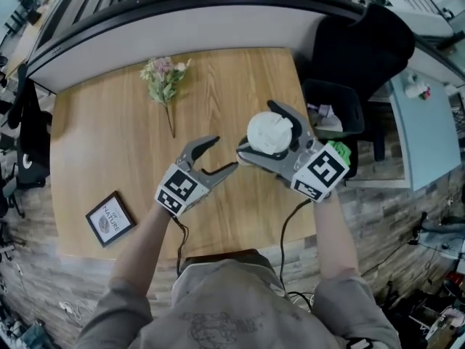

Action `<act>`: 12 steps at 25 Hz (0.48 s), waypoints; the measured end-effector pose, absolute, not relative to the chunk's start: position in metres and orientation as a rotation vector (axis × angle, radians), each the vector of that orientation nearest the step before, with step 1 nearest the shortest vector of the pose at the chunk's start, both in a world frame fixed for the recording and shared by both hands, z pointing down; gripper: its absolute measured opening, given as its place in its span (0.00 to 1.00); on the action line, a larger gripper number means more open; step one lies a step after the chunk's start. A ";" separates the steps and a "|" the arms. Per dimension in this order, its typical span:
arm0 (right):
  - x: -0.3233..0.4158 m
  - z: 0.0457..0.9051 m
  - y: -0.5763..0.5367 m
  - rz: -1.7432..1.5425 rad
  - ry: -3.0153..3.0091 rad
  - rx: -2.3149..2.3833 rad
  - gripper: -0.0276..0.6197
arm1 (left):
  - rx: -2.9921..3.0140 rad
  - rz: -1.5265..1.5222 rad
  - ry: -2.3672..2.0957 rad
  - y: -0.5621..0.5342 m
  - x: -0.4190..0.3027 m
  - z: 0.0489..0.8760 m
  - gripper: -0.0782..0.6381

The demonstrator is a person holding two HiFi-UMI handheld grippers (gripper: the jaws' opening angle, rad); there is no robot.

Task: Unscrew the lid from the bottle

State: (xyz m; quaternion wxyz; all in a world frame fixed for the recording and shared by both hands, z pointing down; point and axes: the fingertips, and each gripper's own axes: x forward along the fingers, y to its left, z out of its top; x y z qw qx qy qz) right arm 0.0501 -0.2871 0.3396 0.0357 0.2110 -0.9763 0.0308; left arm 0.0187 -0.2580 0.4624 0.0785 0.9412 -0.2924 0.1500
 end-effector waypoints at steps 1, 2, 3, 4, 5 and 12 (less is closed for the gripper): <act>0.052 0.327 -0.286 0.074 -3.004 0.673 0.84 | 2.801 0.414 -0.926 -0.260 0.012 0.452 0.52; 0.055 0.314 -0.286 0.051 -3.006 0.701 0.84 | 2.780 0.364 -0.984 -0.263 0.004 0.439 0.47; 0.057 0.301 -0.285 0.028 -3.008 0.732 0.84 | 2.761 0.310 -1.044 -0.267 -0.005 0.425 0.43; 0.058 0.288 -0.285 0.008 -3.010 0.766 0.84 | 2.748 0.262 -1.097 -0.271 -0.014 0.411 0.42; 0.060 0.276 -0.283 -0.009 -3.012 0.800 0.84 | 2.741 0.228 -1.142 -0.272 -0.022 0.397 0.41; 0.069 0.193 -0.248 -0.234 -3.060 0.967 0.84 | 2.807 0.166 -1.359 -0.259 -0.063 0.309 0.30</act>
